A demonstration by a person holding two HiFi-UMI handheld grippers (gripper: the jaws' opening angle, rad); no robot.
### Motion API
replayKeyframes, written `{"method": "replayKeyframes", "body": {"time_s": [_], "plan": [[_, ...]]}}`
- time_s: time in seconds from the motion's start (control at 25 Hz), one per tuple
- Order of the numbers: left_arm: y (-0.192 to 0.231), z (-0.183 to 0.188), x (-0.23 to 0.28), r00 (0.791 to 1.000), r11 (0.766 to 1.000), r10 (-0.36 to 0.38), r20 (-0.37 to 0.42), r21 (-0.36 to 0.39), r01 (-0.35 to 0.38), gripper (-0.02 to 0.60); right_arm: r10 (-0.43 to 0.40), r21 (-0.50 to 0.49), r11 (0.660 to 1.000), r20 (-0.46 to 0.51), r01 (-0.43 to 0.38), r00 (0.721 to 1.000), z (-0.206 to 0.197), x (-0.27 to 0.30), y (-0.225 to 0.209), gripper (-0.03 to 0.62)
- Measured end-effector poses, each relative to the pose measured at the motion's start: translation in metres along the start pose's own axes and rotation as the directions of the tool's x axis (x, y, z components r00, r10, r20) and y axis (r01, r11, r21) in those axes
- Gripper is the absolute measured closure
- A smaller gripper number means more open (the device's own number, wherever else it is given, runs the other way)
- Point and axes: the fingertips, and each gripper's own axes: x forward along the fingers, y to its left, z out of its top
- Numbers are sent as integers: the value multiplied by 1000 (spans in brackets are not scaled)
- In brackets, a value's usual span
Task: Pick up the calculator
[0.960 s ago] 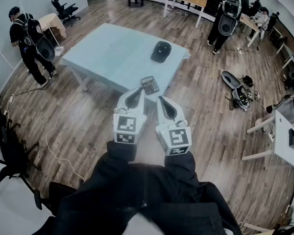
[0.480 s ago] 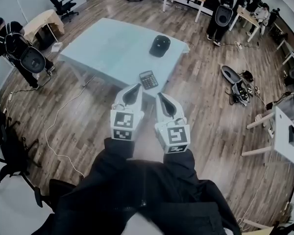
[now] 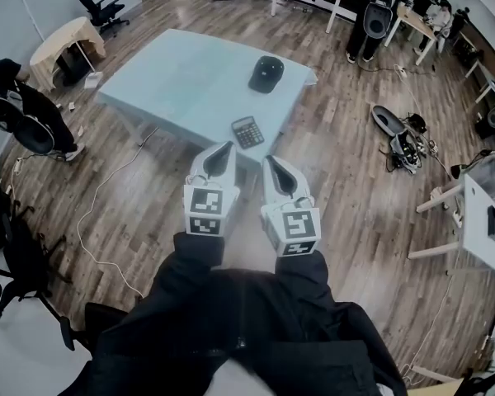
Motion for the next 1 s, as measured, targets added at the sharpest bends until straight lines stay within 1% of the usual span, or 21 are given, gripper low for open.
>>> {"method": "replayKeyframes", "body": {"time_s": [0.16,0.4,0.6,0.8,1.0], "plan": [[0,-2,1,1000,1000,19,-12,1,-19,580,11,-1,1000,-13,-11,1000,-2,0,0,592],[-9,-8,2,1000,1000,18,-21,-5,-18,580,6,2,1000,-24,-6,1000,-8,-8,-5,592],[-17,-13,7,999,999,31,-37,-13,-32,580,6,7,1000,-33,-5,999,-12,-15,-15,592],[-31,-24,9,997,999,43,-62,-31,-45,580,4,16,1000,-48,-3,999,-22,-28,-29,592],[-53,-39,11,994,997,52,-94,-49,-57,580,12,30,1000,-65,-10,998,-36,-45,-44,592]]}}
